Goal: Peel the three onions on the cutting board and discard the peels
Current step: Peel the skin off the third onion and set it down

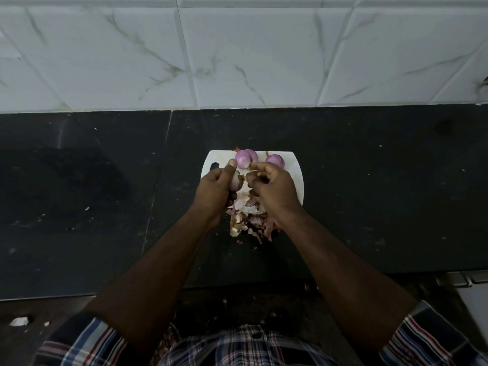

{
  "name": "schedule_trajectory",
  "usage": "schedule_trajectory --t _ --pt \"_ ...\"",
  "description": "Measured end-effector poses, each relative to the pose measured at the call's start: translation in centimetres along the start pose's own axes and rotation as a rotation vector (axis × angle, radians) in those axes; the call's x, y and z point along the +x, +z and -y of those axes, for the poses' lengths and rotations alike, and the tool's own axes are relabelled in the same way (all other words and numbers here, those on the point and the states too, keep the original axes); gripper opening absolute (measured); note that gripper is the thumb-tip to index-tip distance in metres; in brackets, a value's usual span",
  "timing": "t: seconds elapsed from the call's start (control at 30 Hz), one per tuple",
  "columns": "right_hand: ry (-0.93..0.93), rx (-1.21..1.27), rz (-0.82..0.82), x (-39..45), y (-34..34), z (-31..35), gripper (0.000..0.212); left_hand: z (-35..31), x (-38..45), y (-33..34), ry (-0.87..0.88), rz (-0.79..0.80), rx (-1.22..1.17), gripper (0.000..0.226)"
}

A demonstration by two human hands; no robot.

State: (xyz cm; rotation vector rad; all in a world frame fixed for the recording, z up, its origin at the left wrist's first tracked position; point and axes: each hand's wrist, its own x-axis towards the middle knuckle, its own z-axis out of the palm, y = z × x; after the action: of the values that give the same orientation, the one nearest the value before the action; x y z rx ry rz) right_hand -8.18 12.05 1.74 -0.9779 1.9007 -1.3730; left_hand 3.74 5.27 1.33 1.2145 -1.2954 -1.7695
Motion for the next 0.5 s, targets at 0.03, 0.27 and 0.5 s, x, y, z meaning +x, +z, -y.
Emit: schedule_trajectory --t 0.03,0.27,0.5 --pt "-0.010 -0.019 0.030 0.1 0.1 -0.1 0.021 0.0 0.0 0.1 0.003 0.015 0.012 0.043" --pt "0.024 -0.074 -0.117 0.1 0.7 -0.3 0.012 -0.3 -0.4 0.6 0.040 0.094 -0.041 0.028" --pt "0.449 0.339 -0.046 0.1 1.3 0.6 0.022 -0.1 0.0 -1.6 -0.029 0.300 -0.261 0.040"
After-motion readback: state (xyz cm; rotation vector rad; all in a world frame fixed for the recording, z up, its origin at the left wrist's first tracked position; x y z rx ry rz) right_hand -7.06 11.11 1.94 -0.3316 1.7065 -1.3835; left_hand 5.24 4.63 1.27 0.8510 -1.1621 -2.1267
